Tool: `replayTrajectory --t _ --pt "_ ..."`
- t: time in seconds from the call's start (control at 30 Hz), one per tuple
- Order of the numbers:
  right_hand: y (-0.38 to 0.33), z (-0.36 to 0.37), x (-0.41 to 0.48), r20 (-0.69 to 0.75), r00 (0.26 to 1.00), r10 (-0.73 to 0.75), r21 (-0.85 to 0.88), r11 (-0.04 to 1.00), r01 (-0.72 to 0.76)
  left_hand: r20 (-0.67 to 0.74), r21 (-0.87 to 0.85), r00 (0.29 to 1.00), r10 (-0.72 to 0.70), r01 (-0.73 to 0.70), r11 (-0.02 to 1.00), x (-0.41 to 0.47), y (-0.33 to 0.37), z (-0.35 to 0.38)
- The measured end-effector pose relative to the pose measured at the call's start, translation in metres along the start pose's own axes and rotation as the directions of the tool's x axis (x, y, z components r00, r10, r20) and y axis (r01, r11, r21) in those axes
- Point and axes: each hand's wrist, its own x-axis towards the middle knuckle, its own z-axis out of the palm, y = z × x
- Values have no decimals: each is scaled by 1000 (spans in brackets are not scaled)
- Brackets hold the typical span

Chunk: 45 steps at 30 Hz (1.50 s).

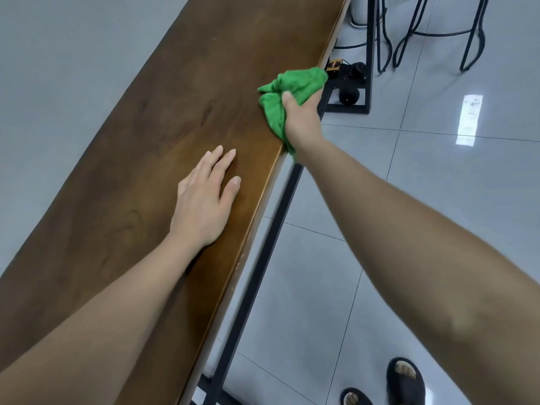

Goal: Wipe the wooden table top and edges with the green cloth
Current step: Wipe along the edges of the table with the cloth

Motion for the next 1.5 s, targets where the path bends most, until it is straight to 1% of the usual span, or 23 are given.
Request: replayTrajectory --t 0.1,0.2,0.3,0.4,0.5,0.6,0.7,0.83,0.97,1.1,1.23,1.33,1.43,1.5 --pt "-17 -12 36 16 1000 24 -16 1000 -24 12 8 1000 -22 22 1000 1 1 0" --pt "-24 -15 46 8 999 33 -18 999 -33 24 18 999 -31 30 999 2 2 -1" --pt "-25 -15 42 0 1000 22 -9 1000 -22 18 17 999 -39 39 999 1 3 -1" --pt "-27 -14 32 2 1000 30 -59 998 -29 12 16 999 -38 38 999 0 5 -1" --pt "-15 -8 1 -10 1000 -23 -117 993 22 6 8 999 -31 31 999 -2 4 -1" --pt "13 5 -51 5 998 -63 -113 992 63 -1 -30 1000 -25 25 999 -6 4 -3" --pt "40 20 -114 42 997 -64 -94 993 68 -24 -60 999 -42 41 997 -30 2 -5" --pt "71 31 -192 93 992 -87 -55 994 93 -28 -60 998 -56 54 997 -97 -19 -8" --pt "103 47 -285 100 991 -94 -40 994 98 -17 -63 998 -57 56 996 -172 -46 -14" --pt "139 71 -389 77 991 -109 -8 994 110 4 -67 999 -36 36 997 -247 -75 -19" --pt "171 92 -505 104 988 -111 3 994 111 23 -49 1000 -10 11 999 -316 -108 -25" --pt "194 106 -592 140 982 -123 22 992 121 35 -50 999 13 -11 999 -345 -122 -27" --pt "208 117 -650 161 985 -62 48 997 55 24 -48 1000 9 -8 999 -354 -124 -26" --pt "210 119 -656 157 987 -27 33 999 22 9 -41 1000 9 -9 999 -353 -123 -24"
